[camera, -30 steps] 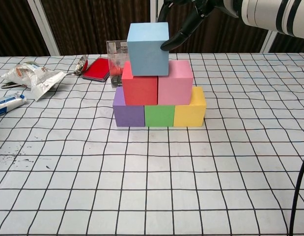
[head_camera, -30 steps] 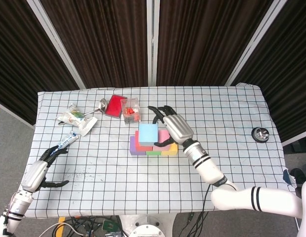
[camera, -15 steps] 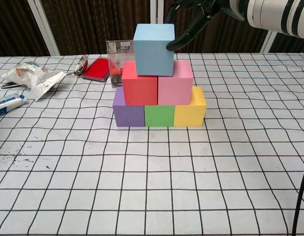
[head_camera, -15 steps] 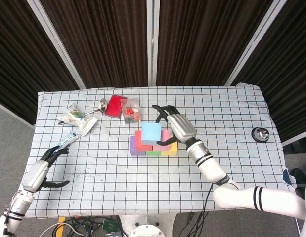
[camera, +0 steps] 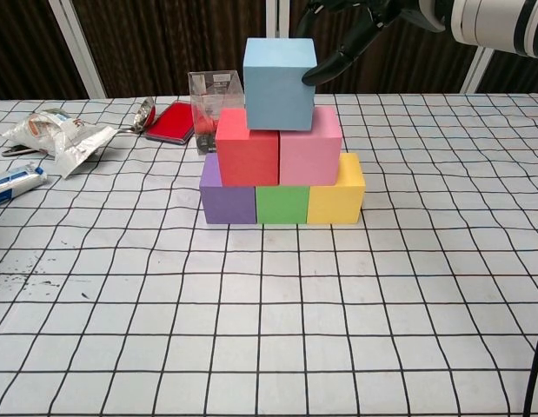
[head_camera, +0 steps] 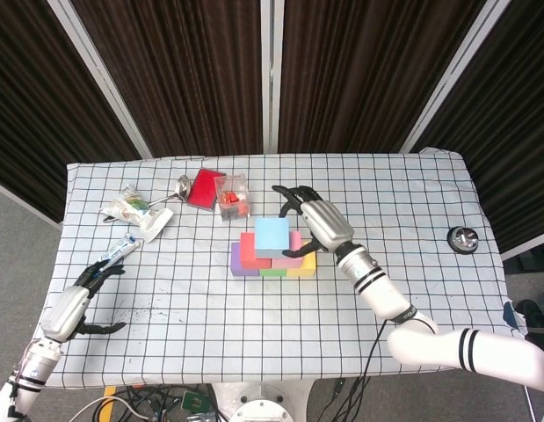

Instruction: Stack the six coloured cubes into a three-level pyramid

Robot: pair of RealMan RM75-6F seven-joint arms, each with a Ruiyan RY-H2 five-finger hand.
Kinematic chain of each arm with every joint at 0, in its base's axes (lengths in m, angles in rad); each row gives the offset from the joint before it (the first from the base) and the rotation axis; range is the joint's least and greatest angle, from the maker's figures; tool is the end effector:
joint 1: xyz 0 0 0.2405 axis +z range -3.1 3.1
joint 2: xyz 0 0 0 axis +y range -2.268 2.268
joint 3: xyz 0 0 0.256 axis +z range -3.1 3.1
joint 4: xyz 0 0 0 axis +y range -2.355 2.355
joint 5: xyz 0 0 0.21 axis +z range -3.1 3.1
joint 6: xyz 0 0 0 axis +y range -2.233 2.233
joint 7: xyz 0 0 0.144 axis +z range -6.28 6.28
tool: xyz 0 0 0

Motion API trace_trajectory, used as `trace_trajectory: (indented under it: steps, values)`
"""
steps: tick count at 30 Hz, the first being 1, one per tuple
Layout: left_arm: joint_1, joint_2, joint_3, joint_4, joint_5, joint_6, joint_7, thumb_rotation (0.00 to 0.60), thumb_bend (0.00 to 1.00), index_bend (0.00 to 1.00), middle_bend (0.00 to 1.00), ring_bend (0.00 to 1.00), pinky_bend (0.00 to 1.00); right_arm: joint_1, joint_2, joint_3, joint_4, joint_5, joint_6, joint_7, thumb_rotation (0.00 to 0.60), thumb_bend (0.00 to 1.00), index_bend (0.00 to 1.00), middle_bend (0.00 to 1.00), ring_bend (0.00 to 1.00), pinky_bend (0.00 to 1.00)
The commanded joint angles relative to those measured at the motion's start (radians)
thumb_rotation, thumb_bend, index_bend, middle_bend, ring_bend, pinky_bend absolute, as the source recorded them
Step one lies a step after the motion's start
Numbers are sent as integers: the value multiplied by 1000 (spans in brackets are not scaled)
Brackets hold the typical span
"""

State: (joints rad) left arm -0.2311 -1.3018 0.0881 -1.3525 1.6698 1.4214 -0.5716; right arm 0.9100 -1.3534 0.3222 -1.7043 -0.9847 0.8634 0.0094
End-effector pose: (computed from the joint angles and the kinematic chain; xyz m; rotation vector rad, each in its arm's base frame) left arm -0.3089 0.1970 0.0863 -1.5484 -1.3376 -1.2635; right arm -0.0546 -0.3706 0.0420 1.8155 -1.3076 1.3059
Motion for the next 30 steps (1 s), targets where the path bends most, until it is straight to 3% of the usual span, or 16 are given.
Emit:
trace_trajectory:
  steps: [1,17,30]
  values:
    - [0,-1,1,-1,0,-1,1,600,0,123,179,12,62,0,1,0,14,-16,-13,17,600,110,0,499,82,0]
    - [1,0,2,0,-2,0,1,600,0,123,179,12,63,-6,1,-4,35,-82,-32,69,600,111,0,499,82,0]
    - [2,1,2,0,-2,3,-2,600,0,123,179,12,62,5,-6,-5,37,-74,-36,52,600,113,0,499,82,0]
